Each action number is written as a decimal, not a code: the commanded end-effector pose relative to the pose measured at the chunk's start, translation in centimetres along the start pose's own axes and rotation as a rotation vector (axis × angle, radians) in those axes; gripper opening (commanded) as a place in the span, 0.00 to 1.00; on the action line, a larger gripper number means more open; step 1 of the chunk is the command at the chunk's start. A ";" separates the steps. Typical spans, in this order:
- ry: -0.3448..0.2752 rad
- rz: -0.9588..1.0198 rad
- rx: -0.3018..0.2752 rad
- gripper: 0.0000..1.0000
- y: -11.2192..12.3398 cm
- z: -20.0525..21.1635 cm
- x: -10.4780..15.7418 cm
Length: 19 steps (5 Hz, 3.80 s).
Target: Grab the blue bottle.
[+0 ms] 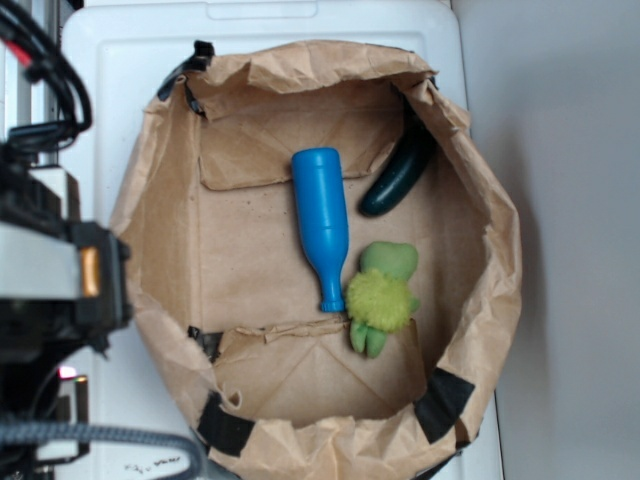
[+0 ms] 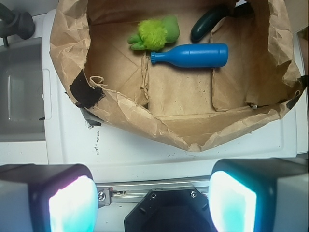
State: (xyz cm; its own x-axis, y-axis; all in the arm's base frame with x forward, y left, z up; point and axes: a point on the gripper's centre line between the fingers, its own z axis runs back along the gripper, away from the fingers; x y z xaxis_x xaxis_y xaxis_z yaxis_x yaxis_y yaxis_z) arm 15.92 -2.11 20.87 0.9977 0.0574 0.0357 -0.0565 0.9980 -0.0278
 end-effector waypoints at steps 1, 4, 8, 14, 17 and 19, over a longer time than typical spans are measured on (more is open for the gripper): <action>-0.030 0.022 -0.002 1.00 0.3 0.7 0.4; 0.035 -0.471 -0.018 1.00 0.9 -1.0 11.2; -0.138 -0.919 -0.301 1.00 0.4 3.0 4.7; -0.163 -0.978 -0.067 1.00 -0.5 -6.6 9.8; -0.073 -1.054 -0.079 1.00 2.1 -11.6 10.0; -0.046 -1.036 -0.047 1.00 4.8 -13.6 10.2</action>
State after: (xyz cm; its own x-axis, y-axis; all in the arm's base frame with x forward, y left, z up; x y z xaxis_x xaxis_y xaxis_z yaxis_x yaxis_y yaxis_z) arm 26.60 3.06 6.79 0.5549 -0.8270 0.0909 0.8316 0.5543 -0.0337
